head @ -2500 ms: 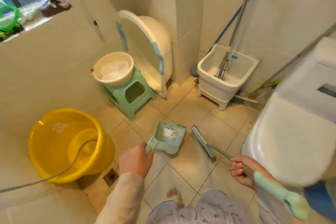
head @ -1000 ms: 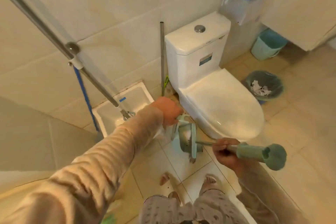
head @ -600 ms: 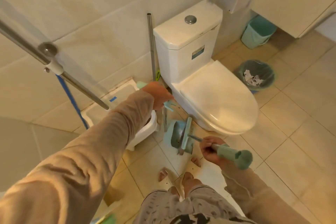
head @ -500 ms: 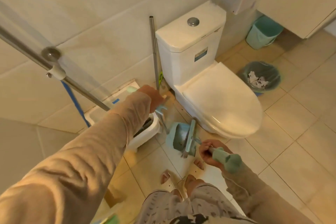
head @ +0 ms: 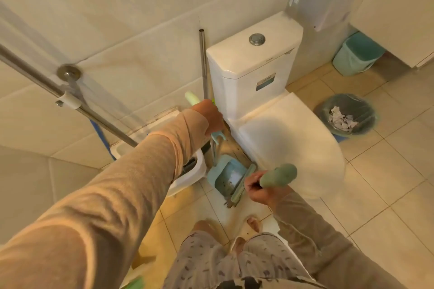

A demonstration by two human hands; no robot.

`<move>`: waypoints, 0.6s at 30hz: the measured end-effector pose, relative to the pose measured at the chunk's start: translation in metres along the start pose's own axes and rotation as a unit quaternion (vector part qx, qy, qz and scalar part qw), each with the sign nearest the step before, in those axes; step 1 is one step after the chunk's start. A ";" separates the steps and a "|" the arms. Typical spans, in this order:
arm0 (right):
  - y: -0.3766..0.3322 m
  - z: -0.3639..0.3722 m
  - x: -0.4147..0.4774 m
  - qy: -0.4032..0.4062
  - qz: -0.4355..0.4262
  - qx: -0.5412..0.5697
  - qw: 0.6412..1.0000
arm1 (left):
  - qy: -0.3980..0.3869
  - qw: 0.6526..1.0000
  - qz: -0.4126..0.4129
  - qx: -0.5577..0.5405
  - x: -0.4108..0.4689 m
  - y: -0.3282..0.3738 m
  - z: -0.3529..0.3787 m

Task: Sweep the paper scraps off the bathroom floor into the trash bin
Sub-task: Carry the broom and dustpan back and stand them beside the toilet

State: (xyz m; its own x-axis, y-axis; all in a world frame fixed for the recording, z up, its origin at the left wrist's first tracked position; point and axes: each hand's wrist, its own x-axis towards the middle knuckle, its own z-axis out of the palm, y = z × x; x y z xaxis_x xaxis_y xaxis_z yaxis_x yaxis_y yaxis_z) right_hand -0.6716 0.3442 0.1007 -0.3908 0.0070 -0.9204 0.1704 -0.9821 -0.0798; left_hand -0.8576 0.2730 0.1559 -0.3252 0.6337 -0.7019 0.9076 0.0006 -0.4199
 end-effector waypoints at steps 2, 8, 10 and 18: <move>-0.004 0.008 0.005 -0.011 0.006 0.053 0.999 | 0.009 1.000 -0.005 0.006 0.001 -0.011 -0.008; -0.007 0.014 0.019 0.032 0.038 0.028 0.998 | 0.024 0.999 0.000 0.040 0.009 -0.033 -0.005; -0.004 0.014 0.025 0.042 0.038 0.045 0.997 | 0.038 0.999 -0.010 -0.007 0.015 -0.037 -0.001; 0.005 0.056 0.035 0.042 -0.021 0.073 0.996 | 0.046 0.998 0.039 0.007 0.034 -0.097 0.024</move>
State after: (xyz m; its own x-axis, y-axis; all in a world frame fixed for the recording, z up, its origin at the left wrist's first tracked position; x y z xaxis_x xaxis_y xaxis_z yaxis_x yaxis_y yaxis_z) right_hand -0.7353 0.3291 0.0900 -0.3170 0.0592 -0.9466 0.0192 -0.9974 -0.0688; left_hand -0.9631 0.2760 0.1595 -0.2280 0.6995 -0.6773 0.9250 -0.0615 -0.3749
